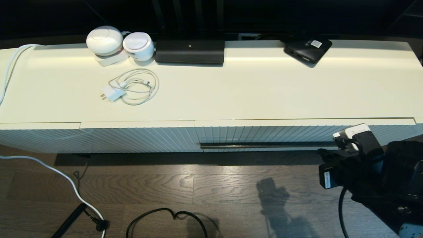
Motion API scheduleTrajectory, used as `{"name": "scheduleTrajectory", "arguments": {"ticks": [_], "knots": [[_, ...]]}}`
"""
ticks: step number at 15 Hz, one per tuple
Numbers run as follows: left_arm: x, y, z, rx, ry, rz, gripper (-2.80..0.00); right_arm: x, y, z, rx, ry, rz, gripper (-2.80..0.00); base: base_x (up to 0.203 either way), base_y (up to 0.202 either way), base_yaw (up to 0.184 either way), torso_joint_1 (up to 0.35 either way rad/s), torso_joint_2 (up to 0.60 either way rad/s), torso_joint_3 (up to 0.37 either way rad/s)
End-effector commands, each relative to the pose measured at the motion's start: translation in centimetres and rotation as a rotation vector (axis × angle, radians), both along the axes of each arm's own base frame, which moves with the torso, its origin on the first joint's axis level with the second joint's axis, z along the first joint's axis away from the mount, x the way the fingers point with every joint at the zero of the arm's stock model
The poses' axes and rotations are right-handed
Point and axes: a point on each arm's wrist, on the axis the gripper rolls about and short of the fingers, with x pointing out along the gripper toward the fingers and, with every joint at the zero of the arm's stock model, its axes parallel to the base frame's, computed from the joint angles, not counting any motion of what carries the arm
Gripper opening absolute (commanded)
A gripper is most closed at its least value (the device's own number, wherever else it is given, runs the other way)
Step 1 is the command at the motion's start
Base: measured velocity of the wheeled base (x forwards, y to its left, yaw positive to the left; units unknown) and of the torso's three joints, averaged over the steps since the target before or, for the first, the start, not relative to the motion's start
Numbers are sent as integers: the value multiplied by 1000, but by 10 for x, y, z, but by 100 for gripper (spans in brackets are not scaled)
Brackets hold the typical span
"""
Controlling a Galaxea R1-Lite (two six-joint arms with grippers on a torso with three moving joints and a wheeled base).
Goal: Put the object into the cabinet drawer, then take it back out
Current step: Open the drawer
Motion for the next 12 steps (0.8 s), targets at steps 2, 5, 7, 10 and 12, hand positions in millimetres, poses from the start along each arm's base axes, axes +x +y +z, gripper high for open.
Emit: {"name": "scheduleTrajectory", "arguments": {"ticks": [2,5,7,10,12], "knots": [[0,0,0,0,-3,0,-280,-23,-11,24,6,-1,-1,-280,0,0,0,0,0,0],[0,0,0,0,-1,0,-280,-36,-20,23,-35,73,-11,-280,0,0,0,0,0,0],[0,0,0,0,-3,0,-280,-41,-28,15,-72,148,-39,-280,0,0,0,0,0,0],[0,0,0,0,-1,0,-280,-50,-43,15,-125,266,-95,-280,0,0,0,0,0,0],[0,0,0,0,-2,0,-280,-49,-46,21,-126,251,-114,-280,0,0,0,0,0,0]]}}
